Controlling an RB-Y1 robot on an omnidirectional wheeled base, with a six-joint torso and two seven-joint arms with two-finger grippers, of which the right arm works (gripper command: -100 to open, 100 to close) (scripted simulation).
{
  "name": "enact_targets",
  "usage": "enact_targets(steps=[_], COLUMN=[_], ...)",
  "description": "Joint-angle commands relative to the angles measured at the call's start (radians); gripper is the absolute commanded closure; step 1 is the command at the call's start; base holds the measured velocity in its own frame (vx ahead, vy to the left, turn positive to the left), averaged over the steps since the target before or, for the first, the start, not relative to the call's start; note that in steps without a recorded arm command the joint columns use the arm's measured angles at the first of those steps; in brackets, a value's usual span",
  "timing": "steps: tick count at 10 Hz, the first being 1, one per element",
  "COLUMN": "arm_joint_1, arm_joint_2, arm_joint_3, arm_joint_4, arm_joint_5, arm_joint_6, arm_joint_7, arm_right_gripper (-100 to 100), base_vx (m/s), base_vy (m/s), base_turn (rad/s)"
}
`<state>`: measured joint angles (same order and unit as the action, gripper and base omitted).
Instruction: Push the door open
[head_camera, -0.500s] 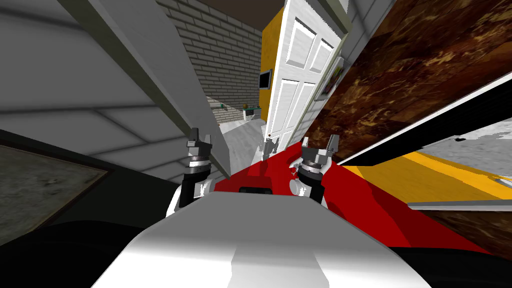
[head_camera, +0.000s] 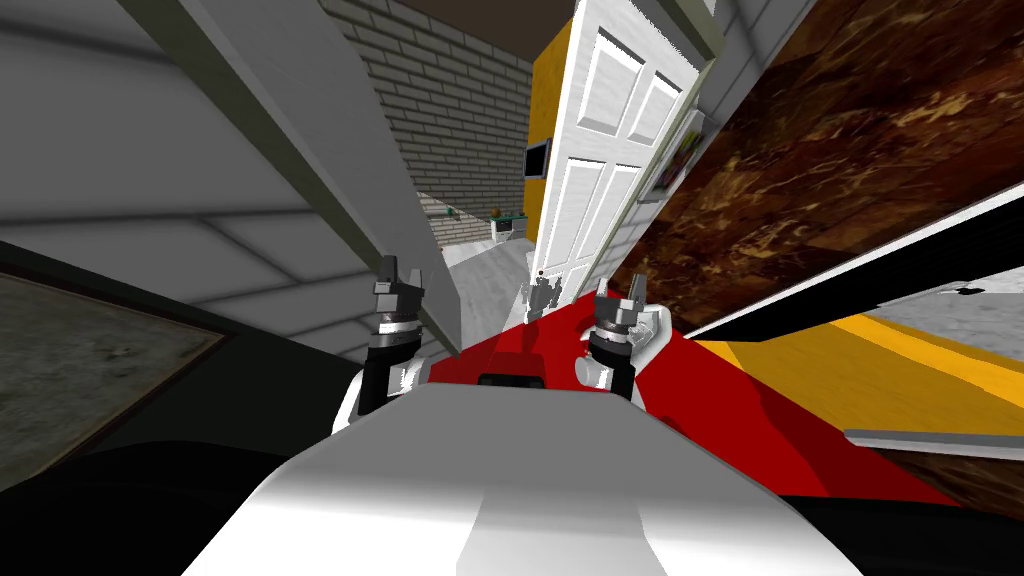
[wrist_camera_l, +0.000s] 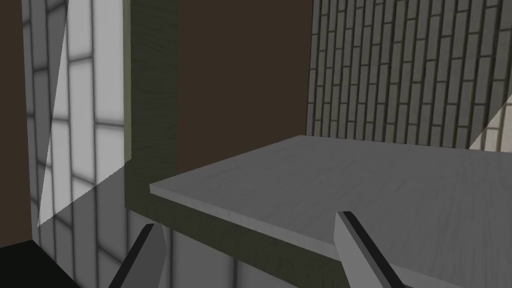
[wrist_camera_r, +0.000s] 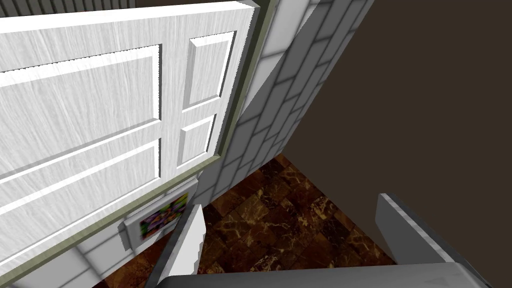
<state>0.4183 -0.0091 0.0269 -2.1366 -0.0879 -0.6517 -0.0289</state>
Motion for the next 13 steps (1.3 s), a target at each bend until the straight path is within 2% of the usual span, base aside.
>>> enact_targets(steps=[1, 2, 3, 4, 5, 8, 9, 11, 12, 13], arm_joint_1=[-0.021, -0.034, -0.034, -0.048, -0.048, -0.096, -0.096, -0.131, -0.131, -0.149], arm_joint_2=[-0.007, -0.011, -0.011, -0.015, -0.015, -0.027, -0.027, -0.035, -0.035, -0.039], arm_joint_3=[-0.005, -0.007, -0.007, -0.009, -0.009, -0.015, -0.015, -0.019, -0.019, -0.021], arm_joint_4=[0.047, 0.071, 0.08, 0.114, 0.117, 0.222, 0.238, 0.304, 0.327, 0.367], arm_joint_5=[0.0, 0.0, 0.0, 0.001, 0.001, 0.005, 0.005, 0.007, 0.007, 0.008], arm_joint_6=[-0.003, -0.006, -0.006, -0.01, -0.01, -0.022, -0.022, -0.032, -0.032, -0.037], arm_joint_7=[-0.001, -0.001, -0.001, -0.001, -0.001, 0.0, 0.0, 0.0, 0.0, 0.0], arm_right_gripper=[-100, -100, -100, -100, -100, -100, -100, -100, -100, -100], base_vx=[0.054, 0.061, 0.038, 0.038, 0.03, 0.051, 0.05, 0.043, 0.045, 0.042], base_vy=[-0.072, -0.066, -0.047, -0.043, -0.042, -0.074, -0.07, -0.077, -0.068, -0.053], base_turn=[0.103, 0.094, 0.04, 0.09, 0.043, 0.127, 0.046, 0.119, 0.055, 0.11])
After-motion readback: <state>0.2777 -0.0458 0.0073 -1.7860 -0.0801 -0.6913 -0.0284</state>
